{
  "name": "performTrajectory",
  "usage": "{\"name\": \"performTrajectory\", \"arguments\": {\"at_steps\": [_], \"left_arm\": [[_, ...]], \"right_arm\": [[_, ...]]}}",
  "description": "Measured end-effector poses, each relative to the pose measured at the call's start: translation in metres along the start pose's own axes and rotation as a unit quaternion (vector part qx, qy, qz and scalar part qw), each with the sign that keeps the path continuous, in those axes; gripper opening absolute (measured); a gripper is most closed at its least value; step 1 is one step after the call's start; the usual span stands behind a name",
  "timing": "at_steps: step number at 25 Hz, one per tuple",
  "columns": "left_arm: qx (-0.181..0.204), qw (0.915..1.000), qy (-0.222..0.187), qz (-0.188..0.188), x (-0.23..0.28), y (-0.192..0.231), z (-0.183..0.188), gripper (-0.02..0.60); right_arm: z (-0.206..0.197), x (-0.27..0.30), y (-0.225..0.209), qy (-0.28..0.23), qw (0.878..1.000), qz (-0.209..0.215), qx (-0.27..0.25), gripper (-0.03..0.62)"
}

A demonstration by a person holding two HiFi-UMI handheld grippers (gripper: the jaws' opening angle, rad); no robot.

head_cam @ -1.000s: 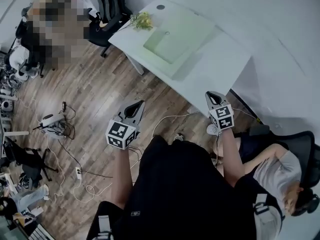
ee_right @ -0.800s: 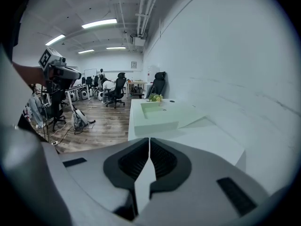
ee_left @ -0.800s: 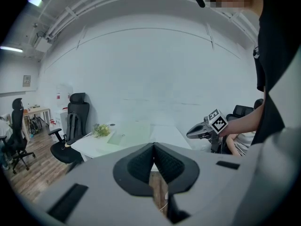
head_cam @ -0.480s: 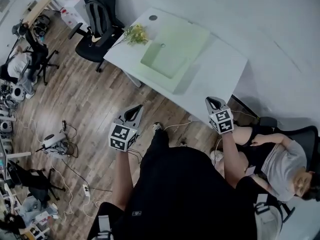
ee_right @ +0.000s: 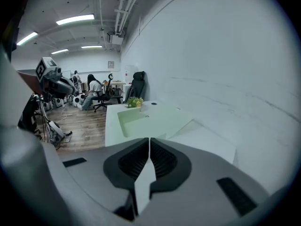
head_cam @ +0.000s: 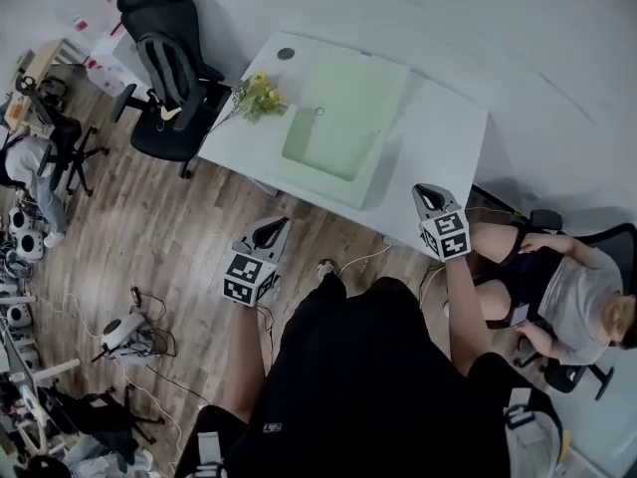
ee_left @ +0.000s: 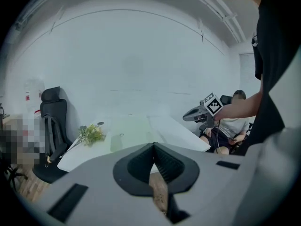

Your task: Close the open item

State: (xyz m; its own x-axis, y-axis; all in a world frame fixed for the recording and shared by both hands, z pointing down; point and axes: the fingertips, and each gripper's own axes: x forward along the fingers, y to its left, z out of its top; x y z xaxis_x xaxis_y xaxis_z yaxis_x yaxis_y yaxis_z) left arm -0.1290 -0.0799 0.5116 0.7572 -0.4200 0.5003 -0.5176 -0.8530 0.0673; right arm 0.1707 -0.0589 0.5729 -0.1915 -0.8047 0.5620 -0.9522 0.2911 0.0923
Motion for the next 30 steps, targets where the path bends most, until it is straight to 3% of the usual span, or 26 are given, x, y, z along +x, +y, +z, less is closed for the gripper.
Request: {"name": "performTrajectory", "arguments": {"at_steps": [7, 15, 20, 24, 28, 30], "left_arm": [[-0.018, 0.9996, 0.004, -0.021, 0.008, 0.025, -0.006, 0.005], [-0.037, 0.9991, 0.022, -0.007, 0.027, 0.04, -0.01, 0.005], [-0.054, 0.9975, 0.043, 0.011, 0.046, 0.052, -0.014, 0.005], [-0.074, 0.9955, 0.053, 0.024, 0.067, 0.058, -0.013, 0.005], [-0.123, 0.9906, 0.05, 0.032, 0.091, 0.068, -0.014, 0.005], [-0.133, 0.9872, 0.077, 0.043, 0.105, 0.072, -0.027, 0.005]], "right_arm": [[0.017, 0.019, -0.003, 0.023, 0.999, -0.008, -0.033, 0.008], [0.033, 0.055, -0.068, 0.028, 0.998, -0.018, -0.045, 0.008], [0.034, 0.098, -0.112, 0.047, 0.998, 0.001, -0.047, 0.008], [0.039, 0.13, -0.144, 0.073, 0.993, 0.024, -0.085, 0.008], [0.036, 0.166, -0.17, 0.077, 0.993, 0.045, -0.084, 0.008], [0.027, 0.187, -0.185, 0.085, 0.991, 0.053, -0.084, 0.008]]}}
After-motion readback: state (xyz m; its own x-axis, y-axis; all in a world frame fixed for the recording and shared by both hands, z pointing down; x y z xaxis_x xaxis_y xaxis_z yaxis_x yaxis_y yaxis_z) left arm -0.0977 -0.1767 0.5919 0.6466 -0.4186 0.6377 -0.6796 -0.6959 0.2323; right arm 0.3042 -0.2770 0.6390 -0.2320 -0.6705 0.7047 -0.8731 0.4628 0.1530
